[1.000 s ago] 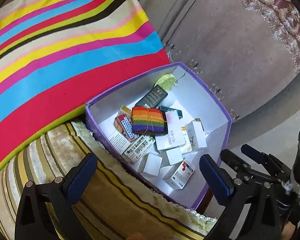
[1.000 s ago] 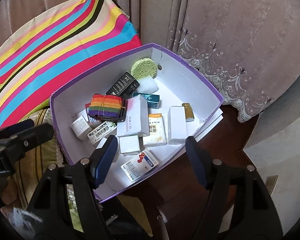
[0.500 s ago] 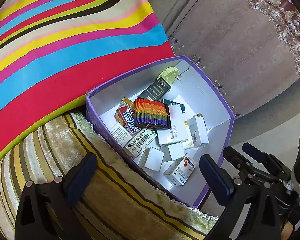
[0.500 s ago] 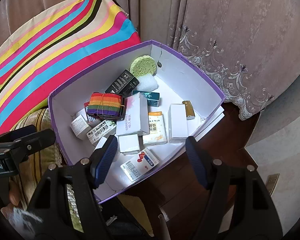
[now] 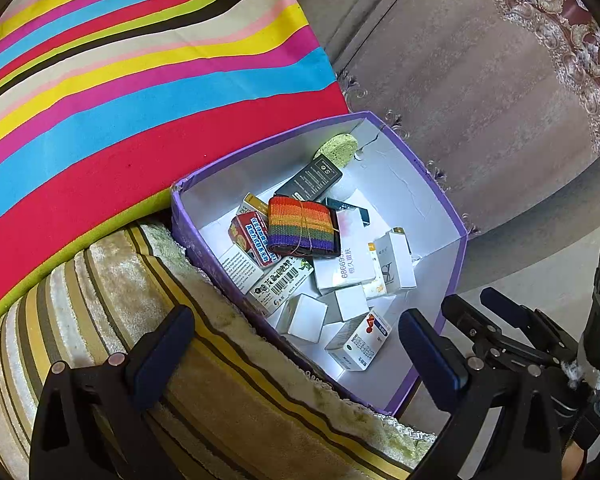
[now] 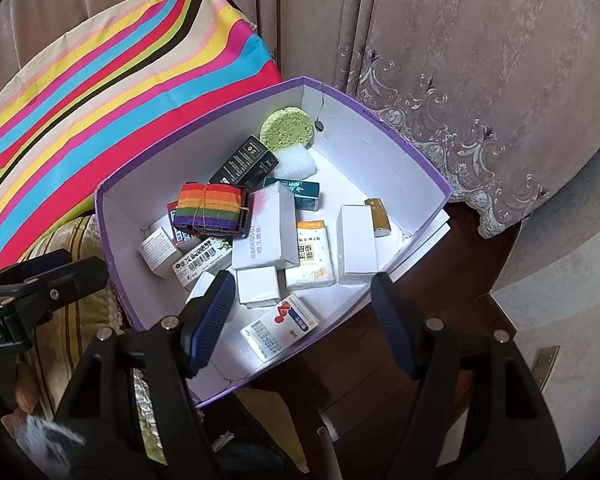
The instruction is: Organize objects
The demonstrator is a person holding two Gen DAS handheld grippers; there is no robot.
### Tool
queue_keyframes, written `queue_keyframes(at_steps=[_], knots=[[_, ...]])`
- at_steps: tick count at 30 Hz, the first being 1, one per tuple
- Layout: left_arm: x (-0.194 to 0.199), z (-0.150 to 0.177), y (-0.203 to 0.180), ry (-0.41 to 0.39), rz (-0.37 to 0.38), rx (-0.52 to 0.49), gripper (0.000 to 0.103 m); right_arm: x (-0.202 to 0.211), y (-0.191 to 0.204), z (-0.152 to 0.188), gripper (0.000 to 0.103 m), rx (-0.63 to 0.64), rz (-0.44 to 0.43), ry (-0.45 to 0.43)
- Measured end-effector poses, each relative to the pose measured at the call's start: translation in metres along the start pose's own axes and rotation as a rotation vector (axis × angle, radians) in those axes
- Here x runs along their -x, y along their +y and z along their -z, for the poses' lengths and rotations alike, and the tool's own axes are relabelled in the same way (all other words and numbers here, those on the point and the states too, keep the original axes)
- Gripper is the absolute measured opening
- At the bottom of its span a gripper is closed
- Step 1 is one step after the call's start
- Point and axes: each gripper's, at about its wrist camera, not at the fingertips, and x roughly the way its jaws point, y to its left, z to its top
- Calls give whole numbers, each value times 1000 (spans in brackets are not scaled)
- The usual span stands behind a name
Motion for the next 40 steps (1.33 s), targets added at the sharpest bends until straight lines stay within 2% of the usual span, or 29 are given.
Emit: queue_keyframes(at_steps=[40], knots=[[-3,-2,-1,8,5,1,103,-1,0,2,73,-4,-5,9]])
